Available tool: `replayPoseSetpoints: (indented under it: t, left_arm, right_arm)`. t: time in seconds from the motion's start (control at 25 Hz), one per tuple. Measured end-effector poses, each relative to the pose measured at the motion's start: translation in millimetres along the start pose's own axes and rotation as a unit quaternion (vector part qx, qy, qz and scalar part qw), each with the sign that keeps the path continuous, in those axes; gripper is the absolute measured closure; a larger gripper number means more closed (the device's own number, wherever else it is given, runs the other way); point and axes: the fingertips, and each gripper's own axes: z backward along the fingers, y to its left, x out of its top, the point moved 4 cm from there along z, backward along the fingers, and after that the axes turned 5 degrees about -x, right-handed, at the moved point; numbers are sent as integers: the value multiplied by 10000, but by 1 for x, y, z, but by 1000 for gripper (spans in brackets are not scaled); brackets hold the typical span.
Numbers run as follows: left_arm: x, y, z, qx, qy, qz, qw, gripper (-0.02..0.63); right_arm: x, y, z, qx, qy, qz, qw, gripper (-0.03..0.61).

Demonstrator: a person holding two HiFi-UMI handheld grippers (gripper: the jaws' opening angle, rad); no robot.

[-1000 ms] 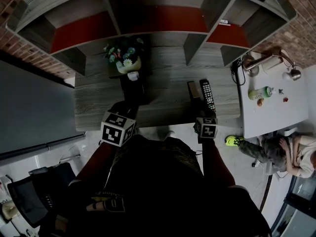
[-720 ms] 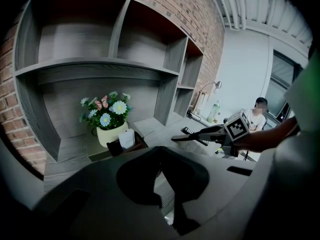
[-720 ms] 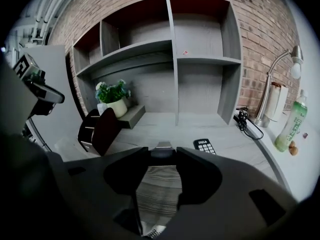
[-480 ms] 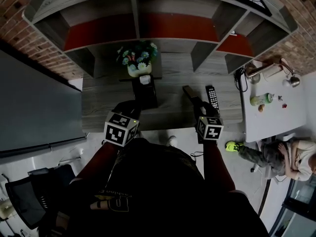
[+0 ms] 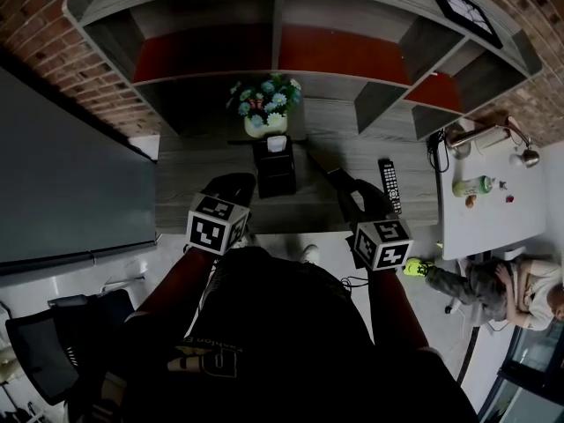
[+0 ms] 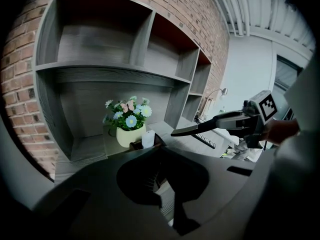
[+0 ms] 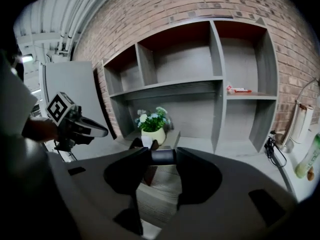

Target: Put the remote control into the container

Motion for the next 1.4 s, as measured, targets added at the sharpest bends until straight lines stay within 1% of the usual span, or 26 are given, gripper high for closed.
replayPoseSetpoints:
  t: [0.08,0.24,0.4,0.48,0.56,0.68,0.8,0.92,1.08,1.28,1.4]
  left_arm:
    - [-2,4,3,17,-24,19,10000,607]
    - [2,10,14,61,-213,161,9996,607]
    - [-12,19,20,154,-162,304,9993,607]
    - [-20,23,23,220,-90,308,9992,607]
    - [-22,26,27,247,-122,316,9991,607]
    - [-20,27,34,239,-237,392,9987,607]
    - [-27,31,37,282,-179,408,9986,607]
    - [-35,34,40,316,-152,445,9984,607]
    - [-38,36,41,306,-131,503,9982,607]
    - [-40,40,44,377,-118,560,9976,607]
    - [-41,44,45,422,-123,597,9972,607]
  right_arm:
    - [7,19,-2,229,5,77,9997,397]
    - [1,45,-5,546,239,202,9980,397]
    - [-2,62,-16,749,450,275,9958,397]
    - [-10,64,-26,760,652,136,9949,397]
    - [-16,64,-38,706,850,-50,9939,397]
    - [-15,69,-56,699,1022,-214,9921,397]
    - [-11,73,-73,803,1157,-344,9894,397]
    - [-7,73,-86,850,1211,-541,9875,397]
    - [-1,67,-105,874,1262,-946,9836,396]
    - [-6,59,-129,878,1295,-1373,9781,396]
    - [-8,57,-138,882,1148,-1515,9778,395]
